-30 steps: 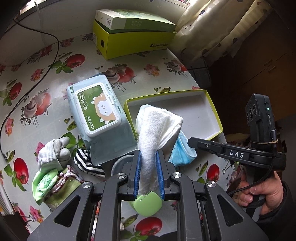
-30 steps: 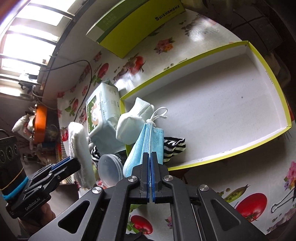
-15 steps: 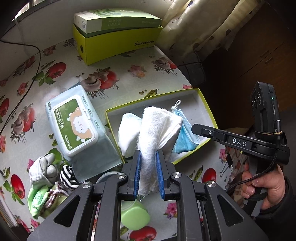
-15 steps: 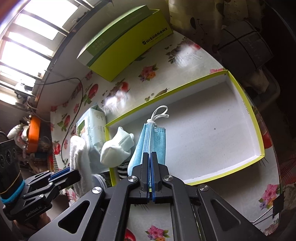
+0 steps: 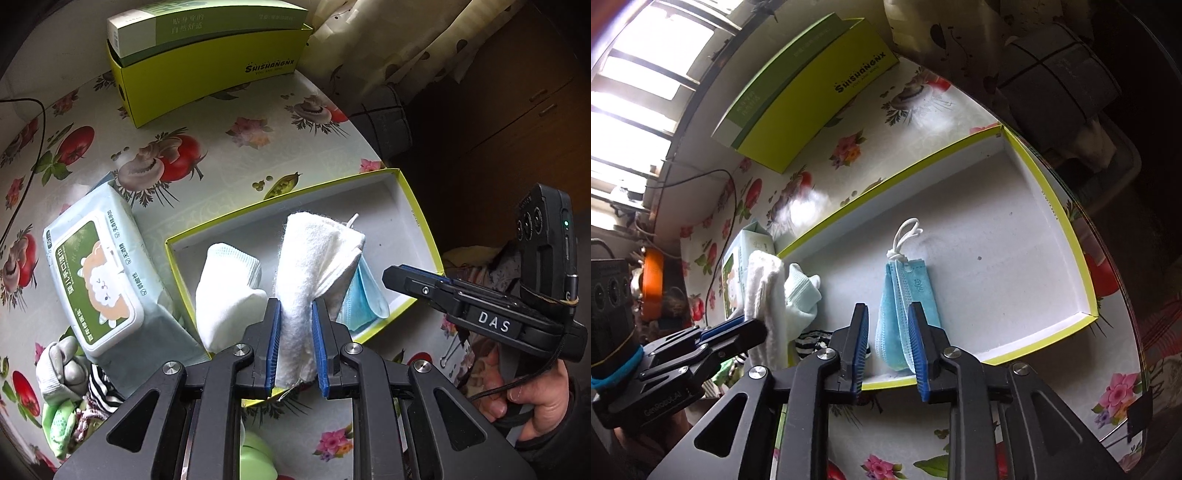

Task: Organize soft objects
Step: 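Lower the mask into the box lid and open the right gripper while the left gripper carries the towel over, then lower the white towel into the box lid and open the left gripper, then move both tools from the box lid back to the pile of items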

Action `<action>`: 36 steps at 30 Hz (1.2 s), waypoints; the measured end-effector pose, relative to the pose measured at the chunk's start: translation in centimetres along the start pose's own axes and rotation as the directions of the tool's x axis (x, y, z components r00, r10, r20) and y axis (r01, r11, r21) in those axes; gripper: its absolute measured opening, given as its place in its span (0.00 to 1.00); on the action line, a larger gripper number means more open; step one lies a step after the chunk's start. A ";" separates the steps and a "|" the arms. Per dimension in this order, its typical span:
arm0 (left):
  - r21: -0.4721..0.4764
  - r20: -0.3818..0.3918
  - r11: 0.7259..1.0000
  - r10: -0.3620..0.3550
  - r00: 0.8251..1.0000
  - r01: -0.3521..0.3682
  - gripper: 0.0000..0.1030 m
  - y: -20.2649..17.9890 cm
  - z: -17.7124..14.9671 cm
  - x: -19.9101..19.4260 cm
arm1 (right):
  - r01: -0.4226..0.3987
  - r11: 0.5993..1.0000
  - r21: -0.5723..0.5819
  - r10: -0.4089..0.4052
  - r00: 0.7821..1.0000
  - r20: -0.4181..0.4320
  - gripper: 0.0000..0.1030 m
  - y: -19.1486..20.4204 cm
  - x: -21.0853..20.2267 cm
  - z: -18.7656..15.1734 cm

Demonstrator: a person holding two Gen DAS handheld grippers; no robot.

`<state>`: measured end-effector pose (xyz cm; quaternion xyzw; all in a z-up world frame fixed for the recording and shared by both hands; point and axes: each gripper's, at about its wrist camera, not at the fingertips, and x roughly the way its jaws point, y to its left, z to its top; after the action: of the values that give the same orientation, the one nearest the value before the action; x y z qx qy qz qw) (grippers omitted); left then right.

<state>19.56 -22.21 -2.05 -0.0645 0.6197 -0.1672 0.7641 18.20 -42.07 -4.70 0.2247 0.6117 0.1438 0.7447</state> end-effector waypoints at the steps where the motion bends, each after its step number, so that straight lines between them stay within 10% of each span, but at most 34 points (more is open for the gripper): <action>1: 0.001 -0.003 1.000 0.002 1.000 -0.002 0.17 -0.1 0.2 0.2 | 0.001 1.000 0.001 -0.001 1.000 -0.001 0.23 0.0 0.0 -0.1; 36: -0.075 0.085 0.997 0.021 0.996 -0.015 0.33 2.7 -3.0 -4.1 | 0.024 0.964 -0.264 -0.019 1.000 0.021 0.40 7.9 -1.0 -3.3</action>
<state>16.44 -18.00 0.26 -0.0945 0.5929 -0.1342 0.7884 15.21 -35.26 -0.30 0.1177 0.5827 0.2139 0.7751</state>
